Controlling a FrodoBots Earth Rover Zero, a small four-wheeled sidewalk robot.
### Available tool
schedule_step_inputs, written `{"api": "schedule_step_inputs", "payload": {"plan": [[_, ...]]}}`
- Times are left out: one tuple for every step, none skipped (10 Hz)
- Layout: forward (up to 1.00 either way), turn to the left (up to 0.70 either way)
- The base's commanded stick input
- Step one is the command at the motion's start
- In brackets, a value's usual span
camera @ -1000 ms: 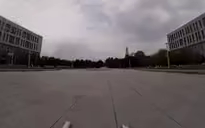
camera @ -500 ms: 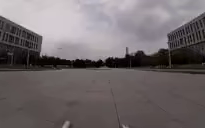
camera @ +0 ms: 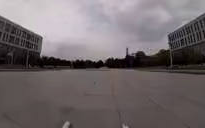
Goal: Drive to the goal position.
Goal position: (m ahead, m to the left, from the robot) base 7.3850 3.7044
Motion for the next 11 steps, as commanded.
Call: {"api": "schedule_step_inputs", "payload": {"plan": [[0.70, 0.00], [0.70, 0.00], [0.70, 0.00], [0.70, 0.00], [0.70, 0.00], [0.70, -0.05], [0.70, -0.18], [0.70, -0.21], [0.70, 0.00], [0.70, 0.00], [0.70, 0.00]]}}
